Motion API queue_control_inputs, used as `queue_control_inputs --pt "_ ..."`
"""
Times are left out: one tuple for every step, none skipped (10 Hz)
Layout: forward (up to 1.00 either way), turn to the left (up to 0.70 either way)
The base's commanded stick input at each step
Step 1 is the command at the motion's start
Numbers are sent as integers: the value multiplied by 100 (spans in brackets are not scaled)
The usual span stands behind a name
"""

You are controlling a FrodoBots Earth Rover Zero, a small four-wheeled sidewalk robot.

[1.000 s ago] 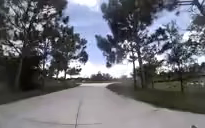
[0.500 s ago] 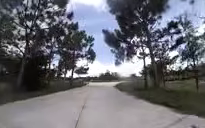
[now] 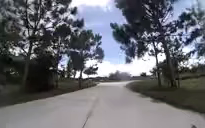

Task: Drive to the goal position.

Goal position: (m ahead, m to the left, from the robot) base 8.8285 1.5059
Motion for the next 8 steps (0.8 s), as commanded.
queue_control_inputs --pt "85 0" --pt "85 0" --pt "85 0" --pt "85 0" --pt "85 0" --pt "85 0" --pt "85 0" --pt "85 0"
